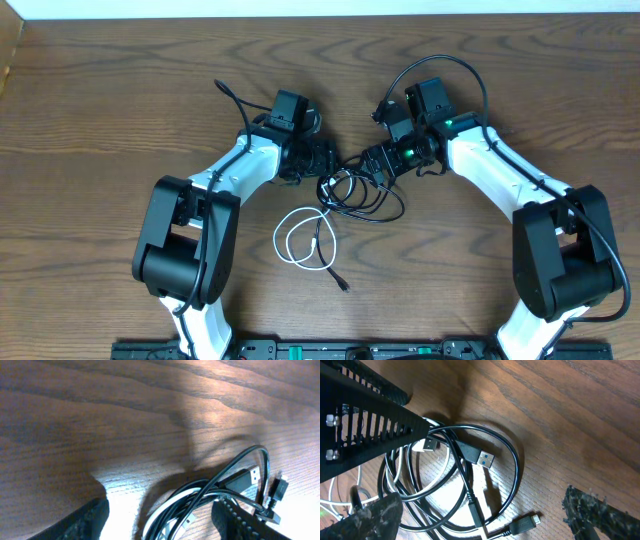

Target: Untangle cables

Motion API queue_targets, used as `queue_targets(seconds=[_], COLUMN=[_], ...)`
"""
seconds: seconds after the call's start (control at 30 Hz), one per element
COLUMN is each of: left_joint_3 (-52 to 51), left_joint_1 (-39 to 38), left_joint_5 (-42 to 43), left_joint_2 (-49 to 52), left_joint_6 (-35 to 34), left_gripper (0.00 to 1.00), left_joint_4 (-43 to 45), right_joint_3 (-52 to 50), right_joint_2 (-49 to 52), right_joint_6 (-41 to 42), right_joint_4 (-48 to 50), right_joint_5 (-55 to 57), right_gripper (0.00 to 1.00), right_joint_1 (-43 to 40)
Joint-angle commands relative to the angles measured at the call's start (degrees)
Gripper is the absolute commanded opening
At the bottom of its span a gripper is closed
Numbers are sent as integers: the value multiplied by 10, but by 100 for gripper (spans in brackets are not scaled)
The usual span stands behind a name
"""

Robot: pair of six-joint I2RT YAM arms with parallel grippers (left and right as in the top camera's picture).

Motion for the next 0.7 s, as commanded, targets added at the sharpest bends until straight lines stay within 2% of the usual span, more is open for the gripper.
queue_targets(seconds=[0.0, 0.1, 0.33, 0.5, 0.57, 0.67], left_joint_3=[-2, -2, -2, -2, -2, -2], left_joint_1=[0, 0, 0, 4, 10, 22], left_joint_5=[-6, -7, -7, -7, -7, -7], left_joint_2=[-5, -17, -40, -44, -44, -44], left_joint_6=[8, 26, 42, 53, 57, 79], left_gripper=[57, 36, 9, 8, 7, 8], left_joint_4=[-8, -15, -24, -30, -38, -49], right_joint_3=[-1, -1, -1, -1, -1, -1], right_joint_2=[3, 3, 3, 3, 3, 3], right_joint_6=[-2, -2, -2, 12, 61, 188], right_joint_4=[0, 0, 0, 0, 6, 18], right_joint_5=[1, 1, 1, -12, -46, -76], right_gripper=[99, 99, 99, 99, 99, 99], right_joint_1=[3, 3, 3, 3, 3, 3])
